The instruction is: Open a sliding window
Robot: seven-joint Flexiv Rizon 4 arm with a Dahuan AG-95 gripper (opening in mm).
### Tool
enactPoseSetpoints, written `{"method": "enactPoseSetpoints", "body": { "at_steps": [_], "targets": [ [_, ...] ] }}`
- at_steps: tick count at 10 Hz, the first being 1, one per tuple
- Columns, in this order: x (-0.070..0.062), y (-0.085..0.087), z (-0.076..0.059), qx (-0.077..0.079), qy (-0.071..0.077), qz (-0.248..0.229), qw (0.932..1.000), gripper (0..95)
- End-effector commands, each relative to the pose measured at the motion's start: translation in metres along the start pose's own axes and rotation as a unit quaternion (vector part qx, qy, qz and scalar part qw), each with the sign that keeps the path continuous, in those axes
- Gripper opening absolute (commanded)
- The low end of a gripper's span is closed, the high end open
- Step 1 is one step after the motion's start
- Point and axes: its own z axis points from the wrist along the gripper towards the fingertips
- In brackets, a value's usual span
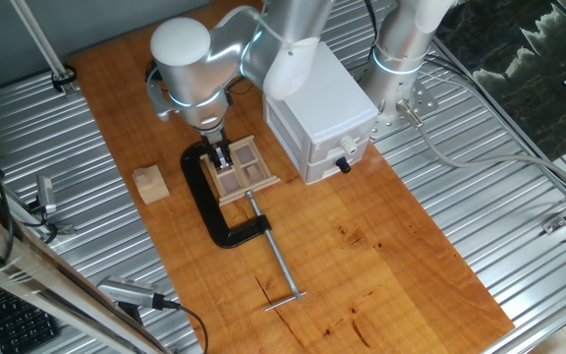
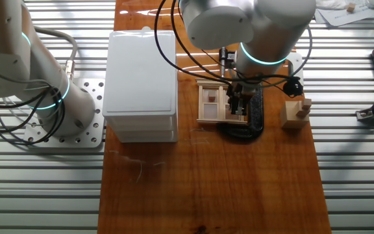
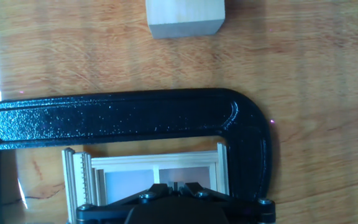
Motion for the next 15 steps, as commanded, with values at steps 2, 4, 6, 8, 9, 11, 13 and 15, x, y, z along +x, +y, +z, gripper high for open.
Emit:
{"method": "enactPoseSetpoints", "body": {
  "at_steps": [2, 4, 6, 8, 9, 11, 13, 15],
  "targets": [
    [-0.0014, 0.0027, 0.0021, 0.001, 0.001, 0.002, 1.0000, 0.0],
    [-0.0013, 0.0028, 0.0020, 0.001, 0.002, 0.001, 1.0000, 0.0],
    [-0.0015, 0.0030, 0.0021, 0.001, 0.003, 0.001, 1.0000, 0.0],
    [-0.0016, 0.0033, 0.0023, 0.001, 0.003, 0.001, 1.0000, 0.0],
    [-0.0017, 0.0035, 0.0024, 0.001, 0.003, 0.000, 1.0000, 0.0],
    [-0.0021, 0.0041, 0.0028, 0.002, 0.001, 0.002, 1.0000, 0.0],
    [-0.0021, 0.0042, 0.0029, 0.002, -0.001, 0.002, 1.0000, 0.0],
    [-0.0021, 0.0042, 0.0028, 0.002, -0.001, 0.003, 1.0000, 0.0]
  ]
}}
